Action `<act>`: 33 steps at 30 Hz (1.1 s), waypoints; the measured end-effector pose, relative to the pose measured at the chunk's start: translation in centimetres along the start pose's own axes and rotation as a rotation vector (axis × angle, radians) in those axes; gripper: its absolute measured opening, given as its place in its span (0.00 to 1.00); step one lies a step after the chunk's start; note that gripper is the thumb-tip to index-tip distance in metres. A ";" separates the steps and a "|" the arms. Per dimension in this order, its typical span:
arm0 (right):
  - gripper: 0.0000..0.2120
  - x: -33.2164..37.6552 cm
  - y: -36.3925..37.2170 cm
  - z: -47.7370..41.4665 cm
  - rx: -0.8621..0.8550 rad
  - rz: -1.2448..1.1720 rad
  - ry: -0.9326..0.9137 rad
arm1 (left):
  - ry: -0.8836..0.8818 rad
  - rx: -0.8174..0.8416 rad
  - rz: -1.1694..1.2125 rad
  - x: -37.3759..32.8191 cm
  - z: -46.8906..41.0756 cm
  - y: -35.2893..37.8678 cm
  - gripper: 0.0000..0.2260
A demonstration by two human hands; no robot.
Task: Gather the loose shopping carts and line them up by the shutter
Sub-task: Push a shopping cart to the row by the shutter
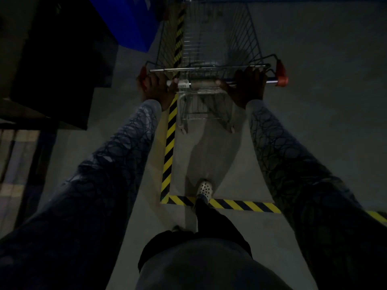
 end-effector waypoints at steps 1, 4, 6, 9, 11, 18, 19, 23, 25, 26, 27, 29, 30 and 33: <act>0.43 0.0 0.1 1.1 0.000 -0.003 0.004 | 0.007 -0.019 -0.010 -0.1 1.2 -0.2 0.45; 0.44 -0.2 0.6 4.9 0.001 -0.010 0.022 | -0.001 0.020 -0.002 0.4 4.6 0.1 0.34; 0.43 -0.3 1.0 7.8 0.005 -0.018 0.030 | 0.011 0.027 0.016 0.8 6.9 0.5 0.29; 0.41 -0.2 1.5 12.1 -0.006 -0.029 0.040 | 0.038 0.014 0.012 1.8 10.9 0.7 0.29; 0.43 0.1 2.0 15.2 -0.004 -0.028 0.050 | 0.044 0.007 -0.001 2.7 14.0 0.8 0.31; 0.39 0.9 4.1 25.9 -0.048 0.005 0.045 | 0.092 -0.107 -0.086 5.7 24.7 1.9 0.37; 0.39 1.0 4.2 27.1 -0.041 0.007 0.046 | 0.085 -0.102 -0.109 6.1 26.1 1.9 0.36; 0.41 1.0 4.7 31.6 -0.047 0.014 0.047 | 0.120 -0.097 -0.049 6.7 30.5 2.2 0.32; 0.42 1.1 4.8 33.3 -0.048 -0.002 0.049 | 0.103 -0.142 -0.022 7.1 32.3 2.0 0.27; 0.43 1.1 4.9 34.3 -0.050 -0.010 0.056 | 0.098 -0.154 -0.016 7.3 33.1 2.1 0.26; 0.45 1.1 4.9 35.2 -0.048 -0.014 0.063 | 0.100 -0.156 -0.015 7.4 34.1 2.0 0.26; 0.46 1.1 5.0 36.8 -0.049 -0.016 0.071 | 0.115 -0.170 -0.017 7.7 35.6 2.0 0.27; 0.47 1.2 5.0 37.5 -0.050 -0.017 0.073 | 0.120 -0.179 -0.018 7.9 36.1 2.1 0.28; 0.50 1.3 5.2 39.6 -0.043 -0.016 0.079 | 0.125 -0.202 -0.018 8.5 38.0 2.2 0.31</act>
Point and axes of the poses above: each hand's wrist, its own z-axis away from the middle knuckle, its own y-axis out of the palm, x = y × z, the point moved 7 cm from there along -z, towards the middle knuckle, and after that the axes turned 6 degrees about y, right-handed, at the moved point
